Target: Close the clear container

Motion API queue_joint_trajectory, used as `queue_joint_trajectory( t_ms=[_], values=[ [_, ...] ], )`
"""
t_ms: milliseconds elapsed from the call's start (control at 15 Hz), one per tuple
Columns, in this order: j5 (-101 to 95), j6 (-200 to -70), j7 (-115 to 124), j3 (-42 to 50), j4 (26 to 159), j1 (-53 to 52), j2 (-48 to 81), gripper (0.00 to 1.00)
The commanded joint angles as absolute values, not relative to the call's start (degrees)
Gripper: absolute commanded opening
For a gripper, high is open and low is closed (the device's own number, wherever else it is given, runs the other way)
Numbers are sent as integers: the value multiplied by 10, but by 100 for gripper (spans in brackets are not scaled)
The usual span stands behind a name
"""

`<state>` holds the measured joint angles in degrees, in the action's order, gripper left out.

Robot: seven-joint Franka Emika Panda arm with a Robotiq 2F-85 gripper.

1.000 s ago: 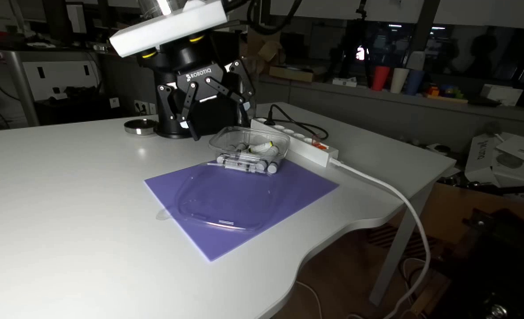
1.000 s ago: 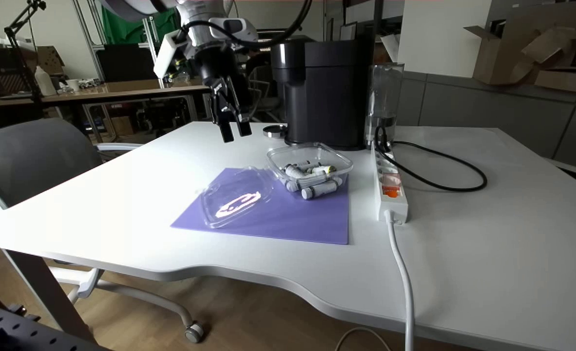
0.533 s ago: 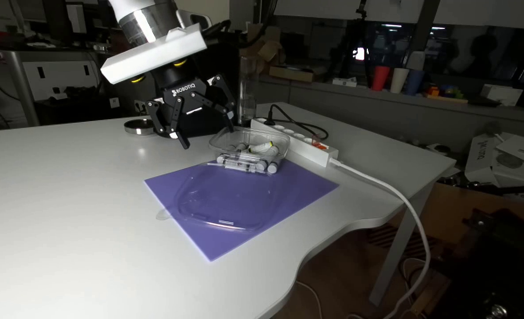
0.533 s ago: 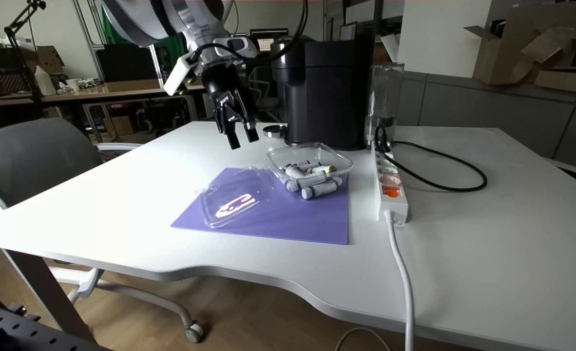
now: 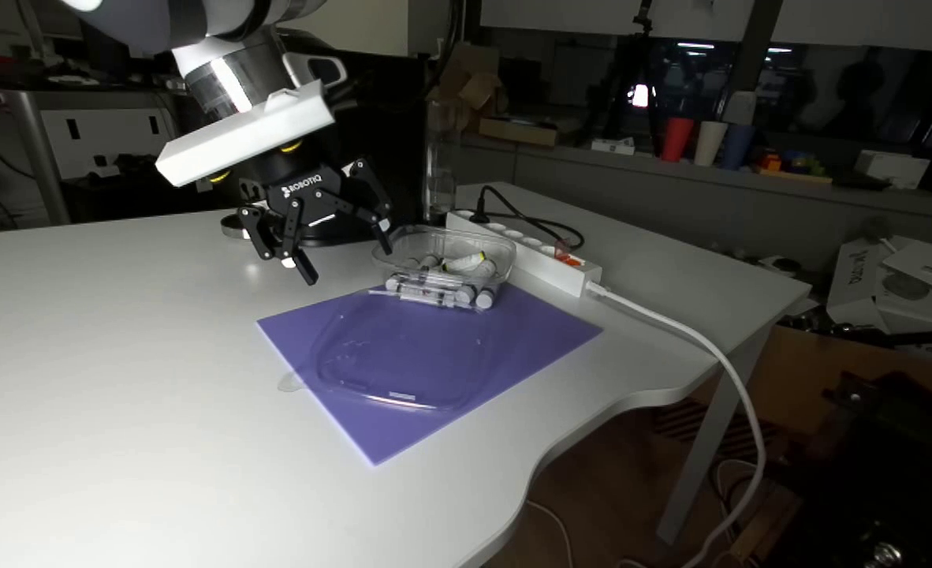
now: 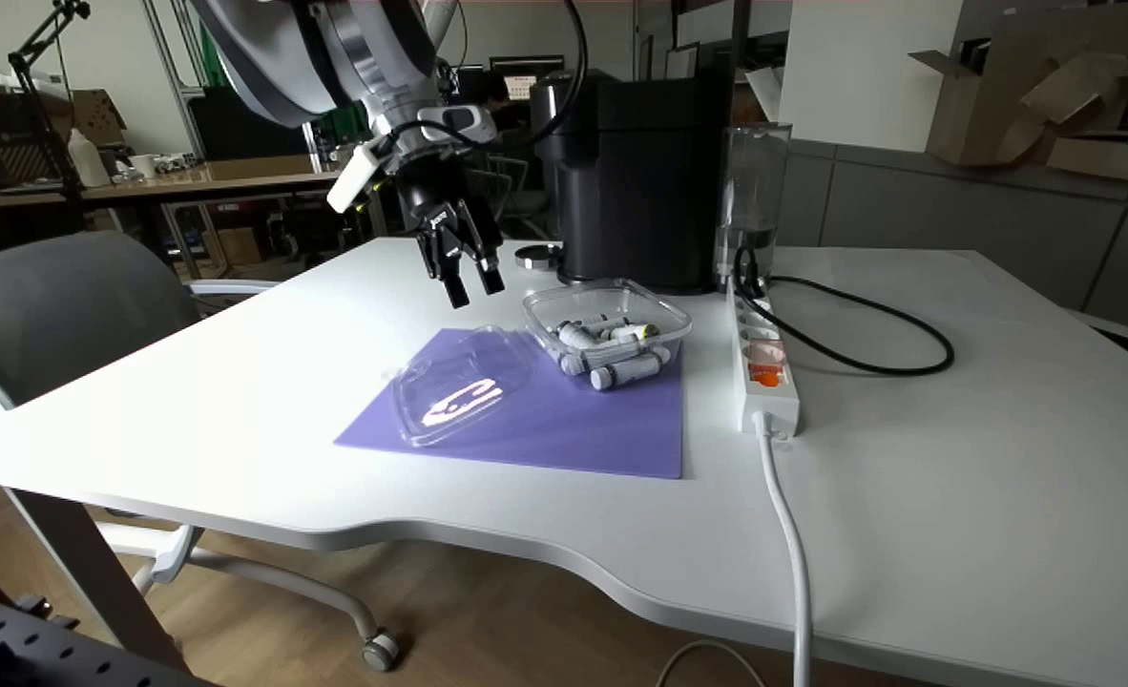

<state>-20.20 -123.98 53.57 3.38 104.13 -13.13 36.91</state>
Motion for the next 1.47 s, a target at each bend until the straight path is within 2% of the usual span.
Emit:
queue_joint_trajectory(
  t_ms=[0,1400],
  values=[
    [-195,-1214,532,42,1002,-144,399,100],
    [-173,-1172,536,42,1004,-157,425,100]
  ],
)
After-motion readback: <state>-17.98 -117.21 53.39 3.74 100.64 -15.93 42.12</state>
